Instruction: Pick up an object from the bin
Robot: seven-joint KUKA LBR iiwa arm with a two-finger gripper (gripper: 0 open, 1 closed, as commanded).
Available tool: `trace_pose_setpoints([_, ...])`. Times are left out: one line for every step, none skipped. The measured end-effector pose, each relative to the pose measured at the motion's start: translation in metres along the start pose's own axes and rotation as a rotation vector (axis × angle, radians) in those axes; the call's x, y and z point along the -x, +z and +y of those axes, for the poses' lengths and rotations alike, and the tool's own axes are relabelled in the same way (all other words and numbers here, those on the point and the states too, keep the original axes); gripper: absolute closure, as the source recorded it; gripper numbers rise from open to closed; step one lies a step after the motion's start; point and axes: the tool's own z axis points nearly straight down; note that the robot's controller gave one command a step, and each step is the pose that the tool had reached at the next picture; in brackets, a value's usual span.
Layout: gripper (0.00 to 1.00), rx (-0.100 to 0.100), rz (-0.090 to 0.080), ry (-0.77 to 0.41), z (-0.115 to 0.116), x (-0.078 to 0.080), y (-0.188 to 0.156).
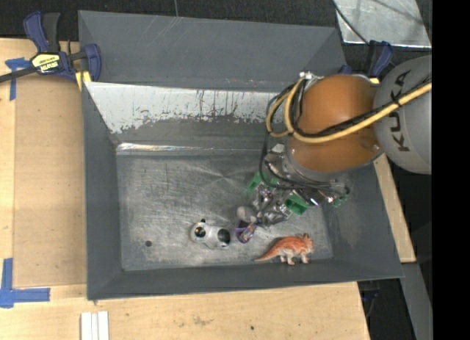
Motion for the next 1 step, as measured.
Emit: trace_pose_setpoints([1.00, -0.008, -0.009, -0.010, -0.0055, -0.0109, -0.0564])
